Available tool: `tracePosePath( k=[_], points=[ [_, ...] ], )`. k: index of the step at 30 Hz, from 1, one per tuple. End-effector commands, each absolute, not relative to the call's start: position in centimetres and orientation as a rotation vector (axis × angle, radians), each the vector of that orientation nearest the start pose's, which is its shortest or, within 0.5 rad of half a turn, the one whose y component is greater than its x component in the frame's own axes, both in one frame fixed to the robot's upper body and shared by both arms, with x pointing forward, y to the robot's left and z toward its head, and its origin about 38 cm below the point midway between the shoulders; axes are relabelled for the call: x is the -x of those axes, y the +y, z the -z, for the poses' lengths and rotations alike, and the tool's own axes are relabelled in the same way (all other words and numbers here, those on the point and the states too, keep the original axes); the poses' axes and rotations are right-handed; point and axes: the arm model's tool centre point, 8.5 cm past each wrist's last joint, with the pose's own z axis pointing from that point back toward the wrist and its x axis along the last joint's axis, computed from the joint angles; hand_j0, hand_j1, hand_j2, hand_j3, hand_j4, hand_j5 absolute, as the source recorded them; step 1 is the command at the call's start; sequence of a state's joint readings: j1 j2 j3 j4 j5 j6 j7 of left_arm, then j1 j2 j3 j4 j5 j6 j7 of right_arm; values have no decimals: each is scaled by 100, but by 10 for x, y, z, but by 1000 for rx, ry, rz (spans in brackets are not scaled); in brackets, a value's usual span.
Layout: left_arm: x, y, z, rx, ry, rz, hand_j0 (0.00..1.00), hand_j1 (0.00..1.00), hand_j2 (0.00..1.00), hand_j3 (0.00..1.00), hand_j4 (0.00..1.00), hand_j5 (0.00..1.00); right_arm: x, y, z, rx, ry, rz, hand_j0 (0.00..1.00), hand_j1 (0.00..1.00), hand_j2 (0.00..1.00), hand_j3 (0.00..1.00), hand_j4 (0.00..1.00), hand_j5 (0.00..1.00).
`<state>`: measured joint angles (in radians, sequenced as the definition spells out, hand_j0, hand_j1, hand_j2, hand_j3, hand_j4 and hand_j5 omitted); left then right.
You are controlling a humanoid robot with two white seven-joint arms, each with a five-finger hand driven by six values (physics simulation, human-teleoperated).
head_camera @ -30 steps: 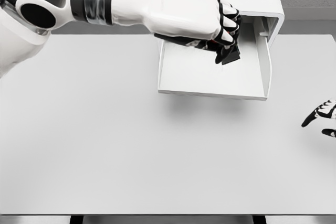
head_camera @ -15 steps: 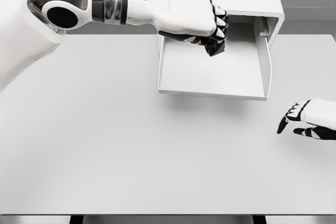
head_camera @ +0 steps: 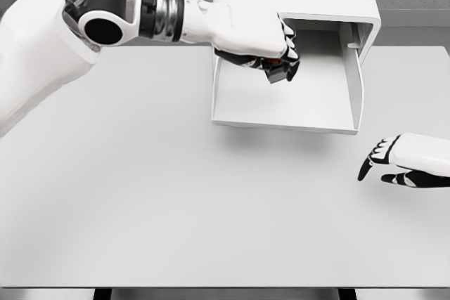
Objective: Slide open multi-storey tabletop storage cabinets and put open load switch and slide close multi-storey tabletop storage cabinets
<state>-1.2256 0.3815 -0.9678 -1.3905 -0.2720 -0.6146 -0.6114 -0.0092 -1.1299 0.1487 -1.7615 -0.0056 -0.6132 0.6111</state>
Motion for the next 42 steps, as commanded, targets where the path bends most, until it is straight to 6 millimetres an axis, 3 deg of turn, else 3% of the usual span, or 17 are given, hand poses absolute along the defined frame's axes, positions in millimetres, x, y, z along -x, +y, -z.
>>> tracePosePath(
  k=[1,9,13,17,19,27,30,33,37,39,42],
  points=[
    [-452,52,-353,226,1855,-2559,57,57,57,57,57,57,-314,-372,-219,86,-1389,-1914,58,58,58,58,58,58],
    [-448,43,-340,176,1836,-2571,59,59,59,59,59,59,-318,-370,-224,100,-1406,-1920,59,59,59,59,59,59],
    [-451,45,-338,177,1841,-2584,72,72,72,72,72,72,-318,-370,-225,101,-1407,-1921,60,60,60,60,60,60],
    [-451,45,-339,175,1846,-2581,96,96,96,96,96,96,-318,-370,-224,101,-1408,-1918,60,60,60,60,60,60],
    [-456,47,-338,179,1856,-2596,100,100,100,100,100,100,-317,-370,-223,97,-1407,-1919,60,60,60,60,60,60],
    [-453,45,-345,182,1863,-2572,100,100,100,100,100,100,-320,-369,-229,113,-1418,-1923,60,60,60,60,60,60],
    [-443,51,-364,100,1934,-2512,100,100,100,100,100,100,-320,-369,-229,113,-1418,-1923,60,60,60,60,60,60],
    [-427,105,-388,90,2003,-2488,100,100,100,100,100,100,-321,-369,-231,118,-1422,-1925,60,60,60,60,60,60],
    [-406,205,-414,191,2095,-2565,100,100,100,100,100,100,-321,-369,-231,118,-1426,-1923,60,60,60,60,60,60],
    [-403,252,-417,280,2140,-2651,100,100,100,100,100,100,-320,-366,-224,99,-1424,-1920,60,60,60,60,60,60],
    [-398,294,-394,334,2148,-2790,100,100,100,100,100,100,-322,-362,-224,102,-1446,-1914,62,62,62,62,62,62]
  ],
)
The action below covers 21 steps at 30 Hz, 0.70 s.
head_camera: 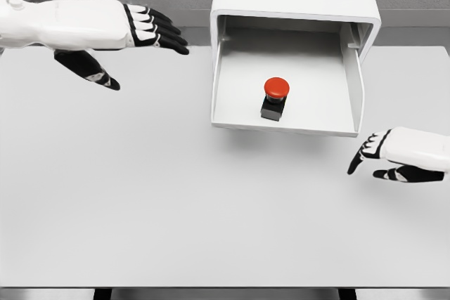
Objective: Slide open multi-storey tabletop storage cabinets and put open load switch and slide close multi-storey tabletop storage cabinets
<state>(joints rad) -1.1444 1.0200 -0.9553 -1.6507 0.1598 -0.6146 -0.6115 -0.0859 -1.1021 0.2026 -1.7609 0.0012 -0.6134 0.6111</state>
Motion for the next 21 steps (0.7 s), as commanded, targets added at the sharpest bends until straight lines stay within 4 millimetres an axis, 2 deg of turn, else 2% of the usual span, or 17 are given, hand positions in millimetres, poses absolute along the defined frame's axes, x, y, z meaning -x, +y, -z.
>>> tracePosePath(
  k=[1,5,8,10,12,21],
  points=[
    [-398,298,-386,319,2150,-2817,100,100,100,100,100,100,-324,-361,-227,109,-1455,-1915,63,63,63,63,63,63],
    [-398,298,-330,193,2107,-2944,100,100,100,100,100,100,-326,-360,-230,116,-1462,-1919,63,63,63,63,63,63],
    [-401,298,-324,243,2043,-2974,100,100,100,100,100,100,-327,-359,-231,116,-1465,-1924,63,63,63,63,63,63],
    [-401,288,-313,182,2050,-2965,100,100,100,100,100,100,-328,-354,-230,101,-1466,-1935,63,63,63,63,63,63],
    [-406,296,-310,205,2064,-2991,100,100,100,100,100,100,-330,-352,-231,98,-1469,-1943,63,63,63,63,63,63],
    [-406,298,-307,200,2064,-3001,100,100,100,100,100,100,-332,-348,-232,95,-1484,-1943,66,66,66,66,66,66]
  ],
)
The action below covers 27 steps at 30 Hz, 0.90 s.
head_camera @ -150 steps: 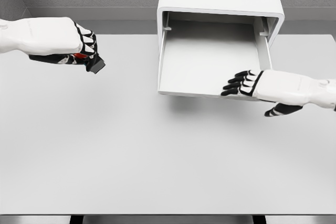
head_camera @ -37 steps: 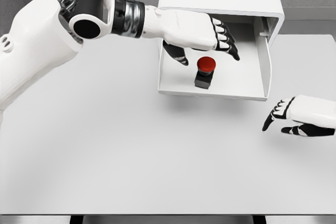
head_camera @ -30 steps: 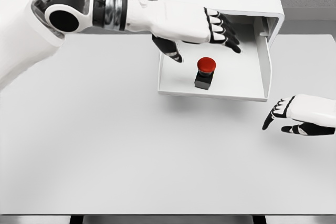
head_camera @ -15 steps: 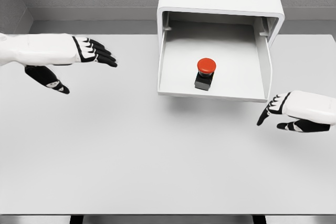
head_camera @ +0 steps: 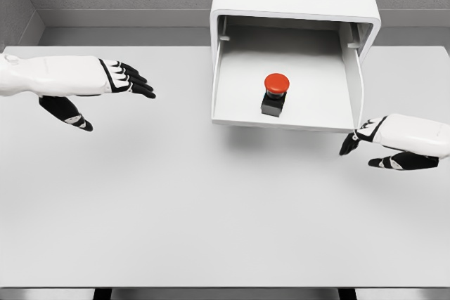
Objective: Slide open multi-storey tabletop storage cabinets and put open load switch and slide close multi-storey tabletop storage cabinets
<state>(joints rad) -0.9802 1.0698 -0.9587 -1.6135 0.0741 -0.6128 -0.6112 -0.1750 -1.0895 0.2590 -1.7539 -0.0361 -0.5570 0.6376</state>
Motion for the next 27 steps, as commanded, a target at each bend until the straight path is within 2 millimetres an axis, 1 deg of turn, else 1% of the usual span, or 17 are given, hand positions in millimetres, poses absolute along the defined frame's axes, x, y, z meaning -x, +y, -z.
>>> tracePosePath(
  k=[1,5,8,9,14,16,18,20,24,27],
  points=[
    [-406,299,-308,-146,-1490,2168,100,100,100,100,100,100,-332,-349,-232,98,-1484,-1943,67,67,67,67,67,67],
    [-405,298,-308,-145,-1491,2169,100,100,100,100,100,100,-334,-350,-234,105,-1489,-1935,68,68,68,68,68,68],
    [-405,298,-308,-144,-1492,2169,100,100,100,100,100,100,-335,-354,-234,111,-1488,-1920,69,69,69,69,69,69],
    [-405,298,-306,-141,-1490,2169,100,100,100,100,100,100,-336,-358,-238,128,-1491,-1914,69,69,69,69,69,69],
    [-405,296,-306,-136,-1492,2172,100,100,100,100,100,100,-335,-358,-238,129,-1487,-1917,69,69,69,69,69,69],
    [-405,296,-305,-135,-1490,2172,100,100,100,100,100,100,-333,-358,-237,126,-1484,-1920,69,69,69,69,69,69],
    [-404,295,-305,-132,-1493,2173,100,100,100,100,100,100,-329,-369,-238,155,-1479,-1892,69,69,69,69,69,69],
    [-404,295,-305,-132,-1493,2173,100,100,100,100,100,100,-327,-372,-238,160,-1475,-1883,71,71,71,71,71,71],
    [-404,295,-305,-132,-1493,2173,100,100,100,100,100,100,-323,-371,-233,145,-1462,-1888,70,70,70,70,70,70],
    [-404,297,-306,-136,-1489,2173,100,100,100,100,100,100,-323,-372,-235,152,-1461,-1892,69,69,69,69,69,69]
  ],
)
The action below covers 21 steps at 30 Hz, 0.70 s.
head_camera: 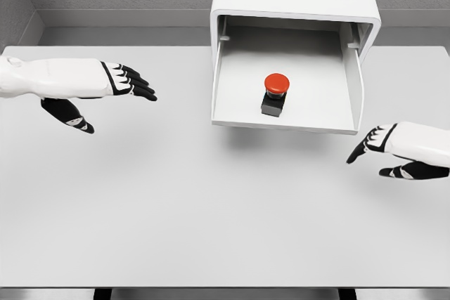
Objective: Slide open multi-storey tabletop storage cabinets and put open load switch and slide close multi-storey tabletop storage cabinets
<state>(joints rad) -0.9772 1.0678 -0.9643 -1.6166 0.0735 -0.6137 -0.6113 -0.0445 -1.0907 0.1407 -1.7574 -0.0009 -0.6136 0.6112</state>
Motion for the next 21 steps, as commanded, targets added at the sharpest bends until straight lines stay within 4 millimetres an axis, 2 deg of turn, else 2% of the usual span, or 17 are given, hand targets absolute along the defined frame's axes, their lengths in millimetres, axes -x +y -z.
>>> tracePosePath(
  k=[1,3,4,7,12,21],
  points=[
    [-404,297,-306,189,2058,-3004,100,100,100,100,100,100,-323,-372,-235,155,-1461,-1893,67,67,67,67,67,67],
    [-404,297,-306,191,2058,-3005,100,100,100,100,100,100,-324,-373,-238,166,-1466,-1892,64,64,64,64,64,64],
    [-404,297,-306,191,2058,-3005,100,100,100,100,100,100,-324,-373,-238,167,-1464,-1893,59,59,59,59,59,59],
    [-404,298,-306,192,2057,-3007,100,100,100,100,100,100,-324,-373,-239,168,-1465,-1893,51,51,51,51,51,51],
    [-404,300,-306,198,2055,-3011,100,100,100,100,100,100,-320,-373,-232,150,-1452,-1891,53,53,53,53,53,53],
    [-404,300,-306,200,2055,-3012,100,100,100,100,100,100,-326,-372,-242,175,-1484,-1890,56,56,56,56,56,56]
  ],
)
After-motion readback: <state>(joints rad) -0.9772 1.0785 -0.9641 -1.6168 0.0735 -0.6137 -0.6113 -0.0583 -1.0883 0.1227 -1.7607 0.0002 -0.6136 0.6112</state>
